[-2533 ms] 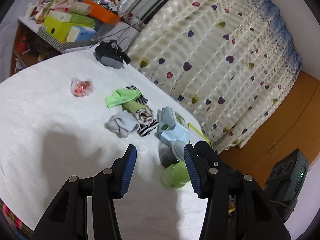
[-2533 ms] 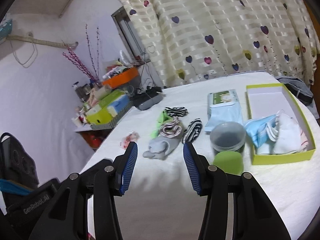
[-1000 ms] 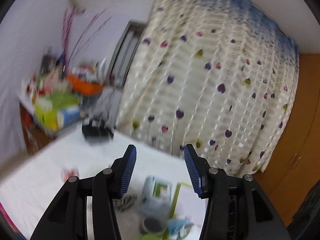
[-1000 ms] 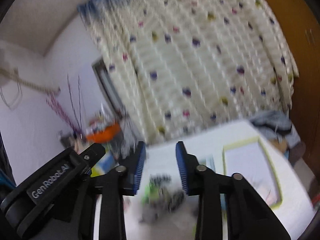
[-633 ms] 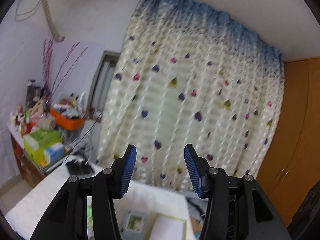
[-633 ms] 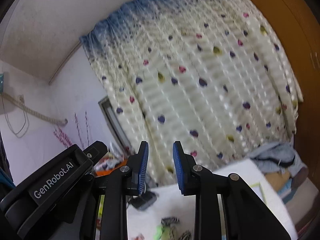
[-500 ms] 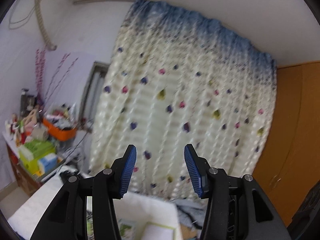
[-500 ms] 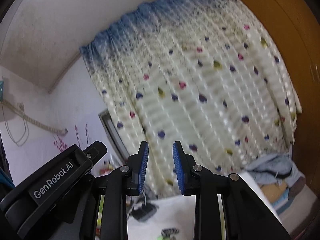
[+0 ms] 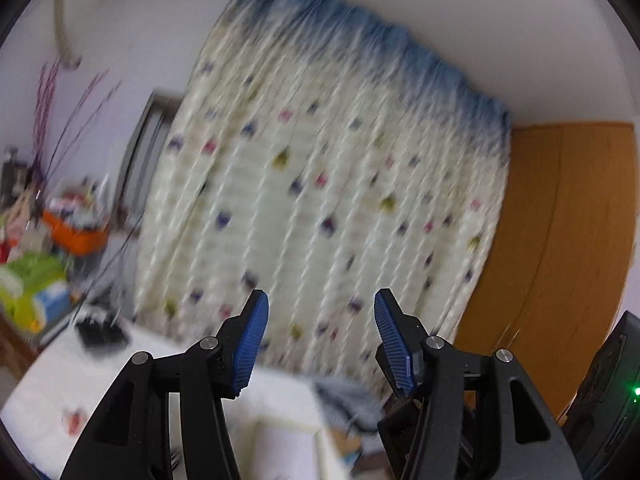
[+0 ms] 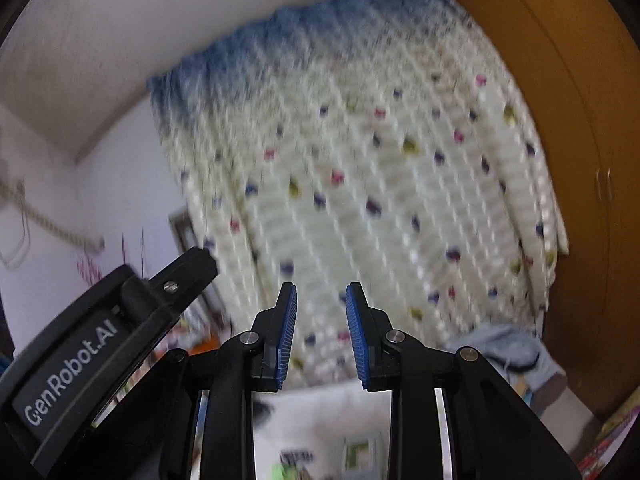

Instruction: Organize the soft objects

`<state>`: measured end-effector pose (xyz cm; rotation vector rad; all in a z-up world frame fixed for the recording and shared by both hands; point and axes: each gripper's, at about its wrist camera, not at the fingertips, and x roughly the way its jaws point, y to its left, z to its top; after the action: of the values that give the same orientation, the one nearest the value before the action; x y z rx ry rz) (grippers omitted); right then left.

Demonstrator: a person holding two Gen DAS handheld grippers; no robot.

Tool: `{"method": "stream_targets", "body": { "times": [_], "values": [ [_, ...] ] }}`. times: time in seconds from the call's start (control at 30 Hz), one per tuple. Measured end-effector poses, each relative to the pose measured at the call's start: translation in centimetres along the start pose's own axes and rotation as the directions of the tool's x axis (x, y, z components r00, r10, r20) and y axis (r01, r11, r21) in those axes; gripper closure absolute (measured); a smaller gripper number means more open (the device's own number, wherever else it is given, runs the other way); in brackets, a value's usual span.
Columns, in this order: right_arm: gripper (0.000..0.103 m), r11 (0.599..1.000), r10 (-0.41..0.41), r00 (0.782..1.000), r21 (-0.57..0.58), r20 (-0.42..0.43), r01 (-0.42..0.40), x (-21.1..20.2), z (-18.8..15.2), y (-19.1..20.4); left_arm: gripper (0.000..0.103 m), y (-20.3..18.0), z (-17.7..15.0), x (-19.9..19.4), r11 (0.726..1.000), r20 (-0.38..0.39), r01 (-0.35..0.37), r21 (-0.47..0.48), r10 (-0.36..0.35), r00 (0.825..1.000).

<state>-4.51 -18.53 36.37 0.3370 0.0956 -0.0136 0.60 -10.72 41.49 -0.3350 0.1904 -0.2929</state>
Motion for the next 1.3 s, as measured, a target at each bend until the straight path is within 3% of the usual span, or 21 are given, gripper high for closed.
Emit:
{"method": "stream_targets", "body": {
  "times": [0.1,0.17,0.27,0.3,0.37,0.53,0.57,0.6,0.67,0.8,1.0,1.3],
  "values": [
    [0.076,0.999,-0.011,0.995,-0.04,-0.103,0.007,2.5,-7.7,0.8,0.048,5.2,-5.5,0.8,0.994,-0.06,-0.106,0.034,0.108,0.992],
    [0.076,0.997,0.012,0.981,-0.073,-0.192,-0.026,4.2,-12.7,1.6,0.048,9.3,-9.2,1.4,0.98,-0.115,-0.192,0.045,0.196,0.974],
    [0.076,0.99,0.006,0.936,-0.13,-0.352,-0.056,7.0,-19.3,3.1,0.048,14.5,-13.3,2.0,0.955,-0.202,-0.289,0.062,0.296,0.933],
    [0.076,0.985,0.034,0.906,-0.137,-0.421,-0.101,8.0,-21.7,3.7,0.048,15.8,-14.1,2.0,0.946,-0.212,-0.315,0.073,0.324,0.922],
    [0.076,0.978,0.064,0.872,-0.145,-0.486,-0.153,8.9,-24.2,4.4,0.048,17.9,-15.6,1.5,0.925,-0.213,-0.361,0.119,0.379,0.901],
    [0.076,0.943,0.157,0.806,-0.155,-0.571,-0.293,10.2,-27.8,5.4,0.048,21.9,-17.5,0.5,0.9,-0.234,-0.408,0.153,0.434,0.87],
    [0.074,0.935,0.181,0.796,-0.149,-0.577,-0.321,10.3,-28.1,5.4,0.048,22.3,-17.7,0.5,0.897,-0.237,-0.414,0.157,0.441,0.866],
    [0.065,0.931,0.197,0.79,-0.142,-0.58,-0.337,10.5,-28.2,5.3,0.048,23.1,-17.9,0.5,0.892,-0.24,-0.425,0.154,0.451,0.86],
    [0.052,0.93,0.186,0.8,-0.161,-0.57,-0.331,10.8,-28.4,4.9,0.048,24.0,-18.0,0.9,0.886,-0.25,-0.438,0.154,0.463,0.85],
    [0.051,0.921,0.149,0.814,-0.222,-0.561,-0.322,11.1,-28.4,5.0,0.048,25.1,-19.0,1.6,0.878,-0.282,-0.443,0.179,0.477,0.832],
    [0.047,0.923,0.125,0.813,-0.234,-0.569,-0.306,12.3,-28.0,4.1,0.048,27.1,-20.9,3.2,0.879,-0.349,-0.437,0.194,0.478,0.806],
    [0.044,0.924,0.068,0.775,-0.253,-0.628,-0.287,14.9,-29.3,2.8,0.048,30.1,-23.0,6.1,0.927,-0.453,-0.335,0.168,0.375,0.809]
  ]
}}
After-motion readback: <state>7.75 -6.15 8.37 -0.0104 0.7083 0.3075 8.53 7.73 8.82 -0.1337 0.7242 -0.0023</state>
